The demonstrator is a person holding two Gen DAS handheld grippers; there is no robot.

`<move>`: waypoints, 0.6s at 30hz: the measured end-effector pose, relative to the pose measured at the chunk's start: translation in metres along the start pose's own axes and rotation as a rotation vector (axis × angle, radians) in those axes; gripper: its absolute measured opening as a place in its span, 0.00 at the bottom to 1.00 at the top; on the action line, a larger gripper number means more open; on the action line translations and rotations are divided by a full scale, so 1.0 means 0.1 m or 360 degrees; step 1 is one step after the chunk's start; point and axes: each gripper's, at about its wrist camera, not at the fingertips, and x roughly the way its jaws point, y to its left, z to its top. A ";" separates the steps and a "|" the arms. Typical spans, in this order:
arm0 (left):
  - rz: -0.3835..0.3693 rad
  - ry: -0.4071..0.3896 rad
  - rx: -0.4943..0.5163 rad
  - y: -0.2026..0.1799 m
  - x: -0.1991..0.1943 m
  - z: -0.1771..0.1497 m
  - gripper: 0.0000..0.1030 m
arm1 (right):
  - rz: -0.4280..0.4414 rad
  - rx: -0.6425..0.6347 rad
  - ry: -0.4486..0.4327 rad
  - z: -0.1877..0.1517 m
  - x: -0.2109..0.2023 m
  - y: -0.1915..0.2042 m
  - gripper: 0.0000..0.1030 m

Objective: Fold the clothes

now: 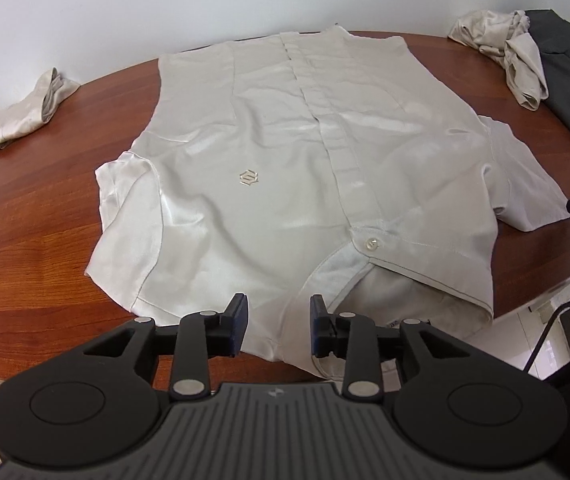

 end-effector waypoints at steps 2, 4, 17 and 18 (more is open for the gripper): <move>0.0007 0.0008 0.0003 -0.01 0.01 0.01 0.36 | 0.0001 0.0010 0.0011 0.00 0.05 -0.02 0.53; 0.0017 0.0012 0.0002 -0.01 0.01 0.02 0.38 | 0.0018 0.0021 0.0032 0.00 0.10 -0.01 0.52; 0.0111 0.0018 -0.0120 0.17 -0.03 0.03 0.41 | 0.0068 0.0100 0.0034 0.03 0.16 -0.13 0.08; 0.0118 0.0015 -0.0129 0.19 -0.04 0.03 0.41 | 0.0064 0.0101 0.0024 0.04 0.14 -0.15 0.08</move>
